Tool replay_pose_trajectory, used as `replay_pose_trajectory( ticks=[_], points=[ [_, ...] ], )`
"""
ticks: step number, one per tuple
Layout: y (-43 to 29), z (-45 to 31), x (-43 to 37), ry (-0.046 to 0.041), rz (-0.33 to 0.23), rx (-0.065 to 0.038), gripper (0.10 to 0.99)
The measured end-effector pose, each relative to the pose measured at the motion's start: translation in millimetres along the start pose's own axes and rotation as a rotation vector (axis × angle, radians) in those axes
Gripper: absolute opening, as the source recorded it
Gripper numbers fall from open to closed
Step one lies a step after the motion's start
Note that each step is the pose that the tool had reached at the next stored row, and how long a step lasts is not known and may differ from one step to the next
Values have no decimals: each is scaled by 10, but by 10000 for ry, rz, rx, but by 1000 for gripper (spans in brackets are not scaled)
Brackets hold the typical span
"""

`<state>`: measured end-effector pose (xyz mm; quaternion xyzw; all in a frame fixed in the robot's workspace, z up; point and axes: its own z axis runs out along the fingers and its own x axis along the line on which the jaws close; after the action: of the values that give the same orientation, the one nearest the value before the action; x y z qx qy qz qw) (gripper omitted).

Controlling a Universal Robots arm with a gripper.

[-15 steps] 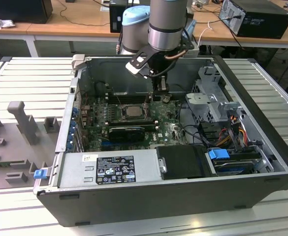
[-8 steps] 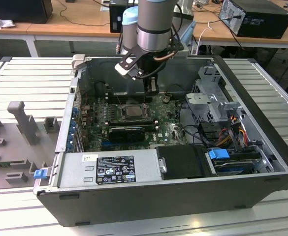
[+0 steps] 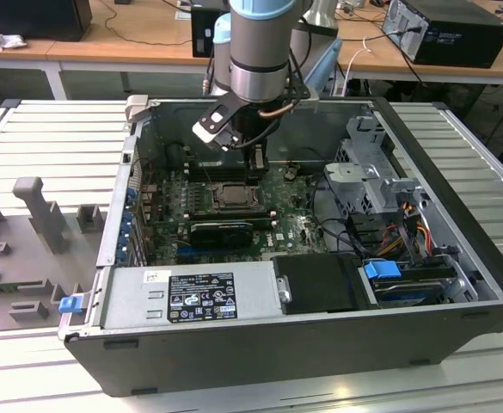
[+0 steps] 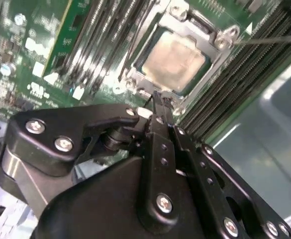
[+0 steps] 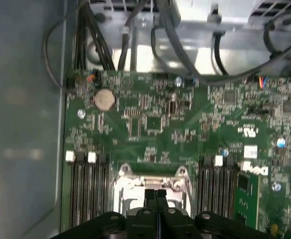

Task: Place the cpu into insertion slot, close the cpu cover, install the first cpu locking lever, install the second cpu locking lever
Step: 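Close the cpu cover, then install the first cpu locking lever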

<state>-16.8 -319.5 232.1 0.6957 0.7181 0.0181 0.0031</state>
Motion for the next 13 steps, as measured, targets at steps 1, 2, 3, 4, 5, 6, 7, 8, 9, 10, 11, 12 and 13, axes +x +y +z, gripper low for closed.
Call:
replay_pose_trajectory(
  ticks=[1,2,3,4,5,6,7,8,9,10,11,12,13],
  points=[
    [-40,0,1,1,-6,1,106],
    [-88,0,3,1,-10,0,106],
    [-102,0,4,1,-10,-1,106],
    [-121,-1,5,2,-12,-1,106],
    [-141,-1,5,2,-13,0,106],
    [-163,-2,6,1,-13,-1,106],
    [-195,-3,7,2,-11,0,106],
    [-232,-4,8,2,-13,0,106],
    [-263,-5,9,2,-13,0,106],
    [-286,-6,10,2,-11,-1,106],
    [-303,-6,10,2,-11,-1,106],
    [-336,-7,12,2,-12,-1,106],
    [-336,-13,11,-1,-14,1,106]
  ],
)
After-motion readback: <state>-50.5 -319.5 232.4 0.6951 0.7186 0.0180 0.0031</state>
